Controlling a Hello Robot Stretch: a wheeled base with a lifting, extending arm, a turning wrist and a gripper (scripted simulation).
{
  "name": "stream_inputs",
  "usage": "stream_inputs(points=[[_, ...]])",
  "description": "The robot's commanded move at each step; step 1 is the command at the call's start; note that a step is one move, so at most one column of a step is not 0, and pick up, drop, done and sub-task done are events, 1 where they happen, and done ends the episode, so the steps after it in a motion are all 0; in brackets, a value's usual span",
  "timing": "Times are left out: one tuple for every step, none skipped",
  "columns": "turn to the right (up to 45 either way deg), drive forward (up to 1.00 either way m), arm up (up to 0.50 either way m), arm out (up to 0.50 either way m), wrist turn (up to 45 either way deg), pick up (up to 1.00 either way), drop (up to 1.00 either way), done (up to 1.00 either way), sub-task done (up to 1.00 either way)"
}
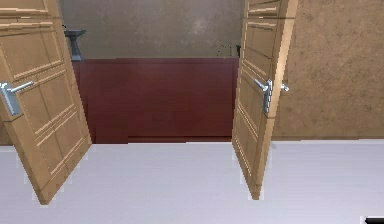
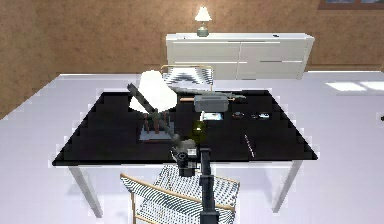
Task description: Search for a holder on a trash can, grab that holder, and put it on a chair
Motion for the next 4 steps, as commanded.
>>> stream_inputs(points=[[0.0,0.00,0.10,0.00,0.0,0.00,0.00,0.00,0.00],[0.0,0.00,0.30,0.00,0.0,0.00,0.00,0.00,0.00],[0.0,0.00,0.00,0.00,-45.0,0.00,0.00,0.00,0.00],[0.0,0.00,0.00,0.00,-45.0,0.00,0.00,0.00,0.00]])
